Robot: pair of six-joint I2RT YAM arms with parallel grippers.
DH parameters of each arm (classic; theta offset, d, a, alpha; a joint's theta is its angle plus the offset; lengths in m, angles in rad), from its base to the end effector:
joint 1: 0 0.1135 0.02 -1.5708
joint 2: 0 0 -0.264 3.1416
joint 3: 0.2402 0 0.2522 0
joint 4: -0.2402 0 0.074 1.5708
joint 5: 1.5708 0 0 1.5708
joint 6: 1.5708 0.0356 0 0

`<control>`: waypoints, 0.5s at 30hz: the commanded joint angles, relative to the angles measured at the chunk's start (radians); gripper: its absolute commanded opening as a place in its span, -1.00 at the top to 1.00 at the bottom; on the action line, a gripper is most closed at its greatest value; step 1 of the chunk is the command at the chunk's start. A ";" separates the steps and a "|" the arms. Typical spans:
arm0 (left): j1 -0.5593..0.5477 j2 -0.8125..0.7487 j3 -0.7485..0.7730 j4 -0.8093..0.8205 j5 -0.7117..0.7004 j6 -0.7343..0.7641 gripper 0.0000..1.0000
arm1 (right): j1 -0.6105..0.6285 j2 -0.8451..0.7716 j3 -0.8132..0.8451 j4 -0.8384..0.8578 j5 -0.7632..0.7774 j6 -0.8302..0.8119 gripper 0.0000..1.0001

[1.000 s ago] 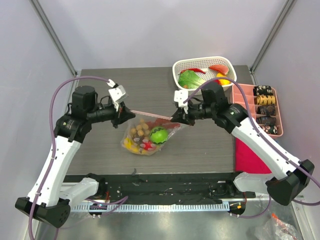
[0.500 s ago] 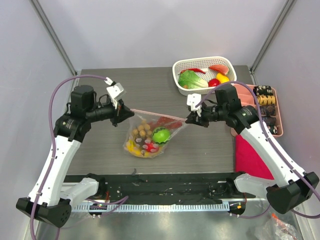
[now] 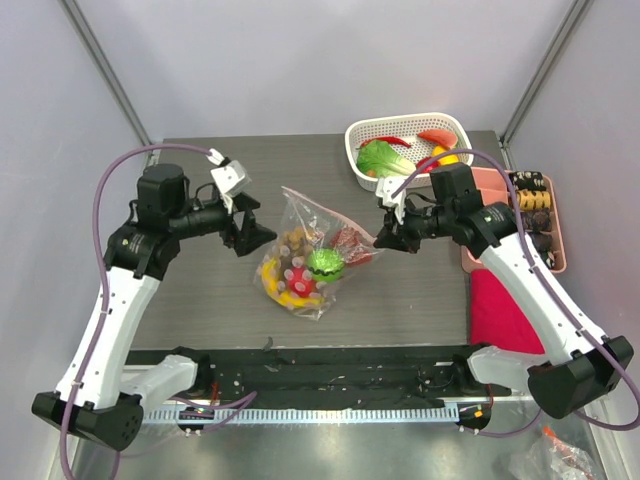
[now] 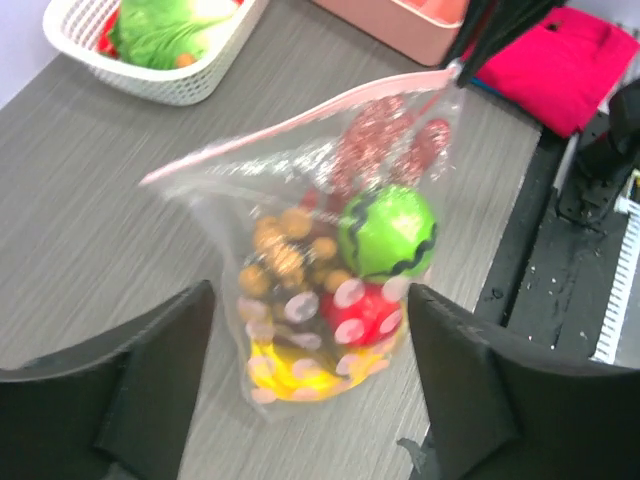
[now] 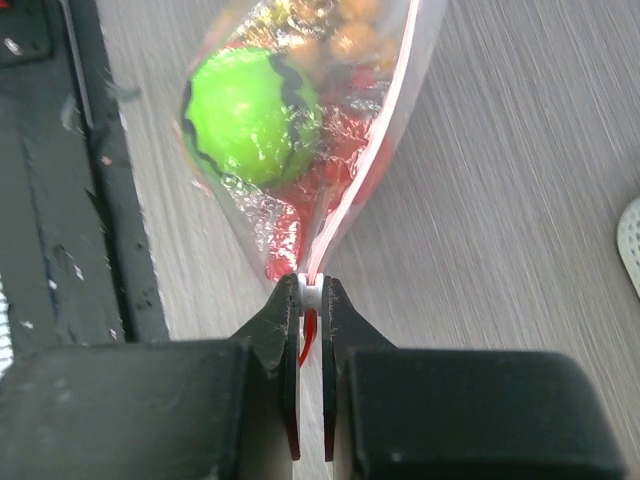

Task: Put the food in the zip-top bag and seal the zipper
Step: Zip the zipper food storage bag at the center of the board.

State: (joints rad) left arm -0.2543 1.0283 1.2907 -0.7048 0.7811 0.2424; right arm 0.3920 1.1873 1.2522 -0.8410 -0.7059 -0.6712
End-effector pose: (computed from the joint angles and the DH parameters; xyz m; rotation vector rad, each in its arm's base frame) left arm 0.1819 -0.0732 0.4186 0.9448 1.7163 -0.7877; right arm 0.2074 0.1107 0.3633 -1.3987 1.7121 0.6694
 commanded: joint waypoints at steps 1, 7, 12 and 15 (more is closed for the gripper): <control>-0.104 0.019 0.076 0.011 -0.029 0.083 -0.64 | 0.076 -0.043 0.050 0.130 -0.052 0.127 0.98; -0.137 0.140 0.151 0.019 0.010 0.260 -0.67 | 0.200 -0.046 0.081 0.194 -0.018 0.189 0.98; -0.178 0.240 0.272 -0.216 0.106 0.524 -0.61 | 0.245 -0.028 0.124 0.203 0.002 0.208 0.98; -0.250 0.265 0.299 -0.386 0.065 0.645 -0.57 | 0.258 -0.025 0.136 0.212 0.000 0.202 0.98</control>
State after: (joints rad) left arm -0.4236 1.2839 1.5276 -0.8612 0.8223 0.6483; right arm 0.6331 1.1698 1.3228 -0.7120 -0.7029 -0.4900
